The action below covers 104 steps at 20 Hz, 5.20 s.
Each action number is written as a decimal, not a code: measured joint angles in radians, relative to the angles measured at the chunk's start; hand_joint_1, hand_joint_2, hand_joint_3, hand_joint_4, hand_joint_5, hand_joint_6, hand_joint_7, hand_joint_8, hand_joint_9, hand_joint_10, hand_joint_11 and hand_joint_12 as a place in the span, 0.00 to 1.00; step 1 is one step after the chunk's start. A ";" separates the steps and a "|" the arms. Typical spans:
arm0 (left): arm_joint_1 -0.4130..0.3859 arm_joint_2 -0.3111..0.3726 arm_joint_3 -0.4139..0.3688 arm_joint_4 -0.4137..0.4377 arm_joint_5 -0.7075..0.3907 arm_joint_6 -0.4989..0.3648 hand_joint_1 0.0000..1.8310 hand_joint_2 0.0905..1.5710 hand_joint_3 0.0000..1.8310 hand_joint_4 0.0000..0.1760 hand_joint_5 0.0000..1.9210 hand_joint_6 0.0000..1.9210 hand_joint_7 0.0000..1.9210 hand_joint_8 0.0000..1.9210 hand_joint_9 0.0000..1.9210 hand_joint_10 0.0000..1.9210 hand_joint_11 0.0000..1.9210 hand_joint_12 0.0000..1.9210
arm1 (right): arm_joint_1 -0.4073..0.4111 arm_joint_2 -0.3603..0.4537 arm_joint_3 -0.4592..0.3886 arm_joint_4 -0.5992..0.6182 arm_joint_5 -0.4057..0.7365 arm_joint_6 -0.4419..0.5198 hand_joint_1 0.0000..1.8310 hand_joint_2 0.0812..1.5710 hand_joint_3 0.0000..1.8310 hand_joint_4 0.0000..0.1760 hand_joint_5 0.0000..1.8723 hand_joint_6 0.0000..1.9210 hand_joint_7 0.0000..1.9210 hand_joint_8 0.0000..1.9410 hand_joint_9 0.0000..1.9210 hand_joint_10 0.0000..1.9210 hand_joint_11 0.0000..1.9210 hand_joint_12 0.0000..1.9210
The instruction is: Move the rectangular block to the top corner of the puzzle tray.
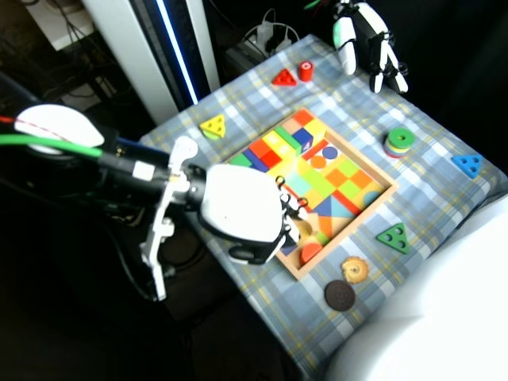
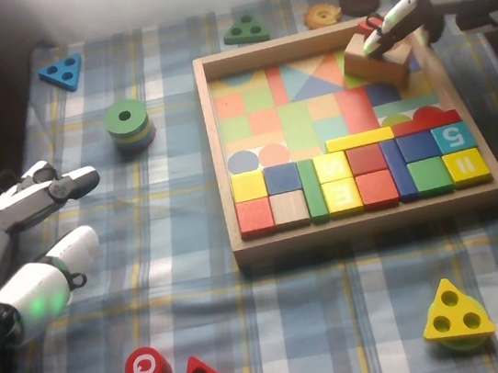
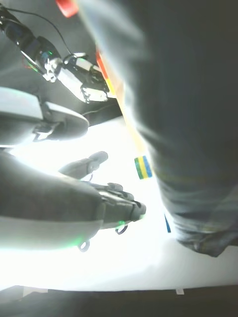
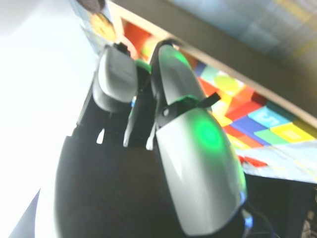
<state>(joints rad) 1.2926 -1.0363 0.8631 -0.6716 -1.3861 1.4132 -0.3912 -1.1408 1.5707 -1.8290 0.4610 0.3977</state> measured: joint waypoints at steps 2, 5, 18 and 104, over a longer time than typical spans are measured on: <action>-0.001 0.007 -0.006 0.005 0.004 0.014 0.38 0.87 0.00 0.55 0.29 0.00 0.06 0.00 0.03 0.00 0.00 0.00 | 0.000 0.000 0.008 0.000 -0.002 0.000 0.96 0.73 0.00 0.00 0.25 0.00 0.64 1.00 0.74 1.00 0.76 1.00; 0.001 0.013 -0.012 0.000 0.002 0.024 0.39 0.87 0.00 0.53 0.30 0.00 0.07 0.00 0.03 0.00 0.00 0.00 | 0.000 0.000 0.020 0.003 -0.003 0.002 0.96 0.72 0.00 0.00 0.26 0.00 0.60 1.00 0.72 1.00 0.74 1.00; 0.002 0.014 -0.014 -0.001 0.003 0.025 0.43 0.86 0.00 0.47 0.29 0.00 0.07 0.00 0.03 0.00 0.00 0.00 | 0.000 -0.032 0.081 0.003 0.005 0.016 0.88 0.73 0.00 0.00 0.26 0.00 0.65 1.00 0.74 1.00 0.77 1.00; 0.009 0.013 -0.014 -0.011 0.010 0.024 0.40 0.86 0.00 0.49 0.29 0.00 0.06 0.00 0.02 0.00 0.00 0.00 | -0.048 0.000 0.000 0.096 -0.069 -0.106 0.88 0.75 0.00 0.00 0.25 0.00 0.63 1.00 0.73 1.00 0.77 1.00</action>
<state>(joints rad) 1.3014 -1.0229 0.8486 -0.6823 -1.3766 1.4372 -0.4397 -1.1412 1.5703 -1.7329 0.3923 0.2920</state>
